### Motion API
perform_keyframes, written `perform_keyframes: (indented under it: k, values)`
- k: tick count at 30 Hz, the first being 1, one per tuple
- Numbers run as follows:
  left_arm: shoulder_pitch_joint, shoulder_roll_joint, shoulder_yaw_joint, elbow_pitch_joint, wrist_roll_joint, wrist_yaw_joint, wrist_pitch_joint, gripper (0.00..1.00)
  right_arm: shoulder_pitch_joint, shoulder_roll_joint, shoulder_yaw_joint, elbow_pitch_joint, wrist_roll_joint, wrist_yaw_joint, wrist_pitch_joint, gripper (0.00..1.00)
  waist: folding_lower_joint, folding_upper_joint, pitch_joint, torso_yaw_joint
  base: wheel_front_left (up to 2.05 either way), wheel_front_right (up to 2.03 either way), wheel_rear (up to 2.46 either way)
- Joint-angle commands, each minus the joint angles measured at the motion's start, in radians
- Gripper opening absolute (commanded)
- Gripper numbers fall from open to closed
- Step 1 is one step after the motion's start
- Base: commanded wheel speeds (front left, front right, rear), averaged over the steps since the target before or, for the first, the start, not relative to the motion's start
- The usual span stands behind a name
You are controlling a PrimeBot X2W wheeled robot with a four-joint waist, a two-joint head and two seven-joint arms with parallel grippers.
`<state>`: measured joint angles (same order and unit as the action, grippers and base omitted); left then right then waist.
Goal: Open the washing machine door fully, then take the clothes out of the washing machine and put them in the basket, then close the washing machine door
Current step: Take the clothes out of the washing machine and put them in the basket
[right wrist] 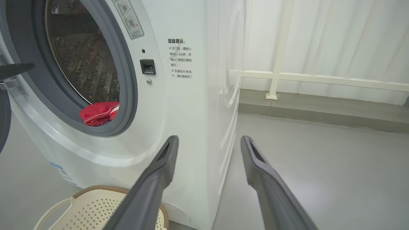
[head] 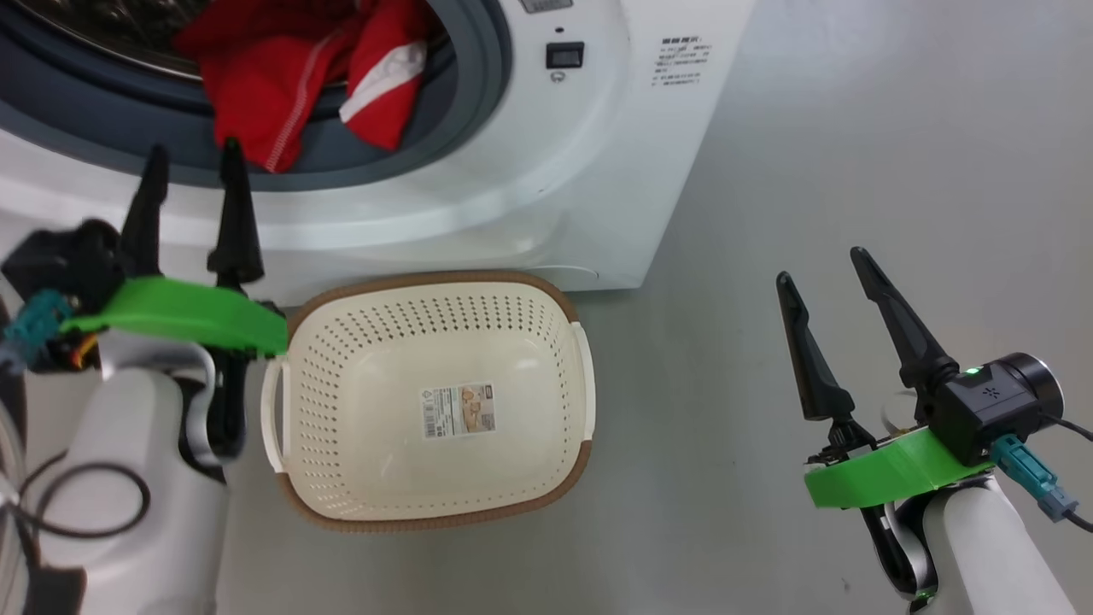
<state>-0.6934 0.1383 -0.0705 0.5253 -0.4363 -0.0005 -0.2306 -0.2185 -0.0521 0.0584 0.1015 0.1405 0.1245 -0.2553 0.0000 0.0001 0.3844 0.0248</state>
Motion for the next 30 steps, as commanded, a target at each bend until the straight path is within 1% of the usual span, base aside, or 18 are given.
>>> perform_keyframes:
  k: [1, 6, 9, 15, 24, 29, 30]
  values:
    - [-0.032, 0.04, 0.026, -0.003, 0.006, -0.003, -0.005, 1.0, -0.029, -0.001, 0.029, -0.026, -0.003, 0.006, -0.006, 1.0, 0.0, -0.0001, 0.021, -0.016, 0.0, 0.0, 0.0]
    - [-0.139, 0.053, 0.035, 0.105, -0.009, -0.019, -0.008, 1.0, -0.046, -0.004, 0.03, -0.03, 0.002, 0.006, -0.006, 1.0, 0.0, -0.0001, 0.057, -0.036, 0.0, 0.0, 0.0]
    - [-0.203, 0.063, 0.031, 0.167, -0.004, -0.02, -0.007, 1.0, -0.058, -0.007, 0.03, -0.031, 0.002, 0.006, -0.006, 1.0, 0.0, -0.0001, 0.082, -0.045, 0.0, 0.0, 0.0]
    - [-0.336, 0.077, 0.01, 0.303, 0.006, -0.022, 0.036, 1.0, -0.084, -0.014, 0.049, -0.028, 0.008, 0.006, -0.006, 1.0, 0.0, -0.0001, 0.125, -0.062, 0.0, 0.0, 0.0]
    - [-0.482, 0.113, -0.026, 0.488, 0.037, 0.008, 0.125, 1.0, -0.12, -0.016, 0.082, -0.014, 0.022, 0.006, -0.006, 1.0, 0.0, -0.0001, 0.163, -0.097, 0.0, 0.0, 0.0]
    - [-0.542, 0.146, -0.064, 0.575, 0.076, 0.042, 0.196, 1.0, -0.13, -0.013, 0.09, -0.001, 0.033, 0.006, -0.006, 1.0, 0.0, -0.0001, 0.179, -0.115, 0.0, 0.0, 0.0]
    - [-0.542, 0.146, -0.064, 0.575, 0.076, 0.042, 0.196, 1.0, -0.13, -0.013, 0.09, -0.001, 0.033, 0.006, -0.006, 1.0, 0.0, -0.0001, 0.179, -0.115, 0.0, 0.0, 0.0]
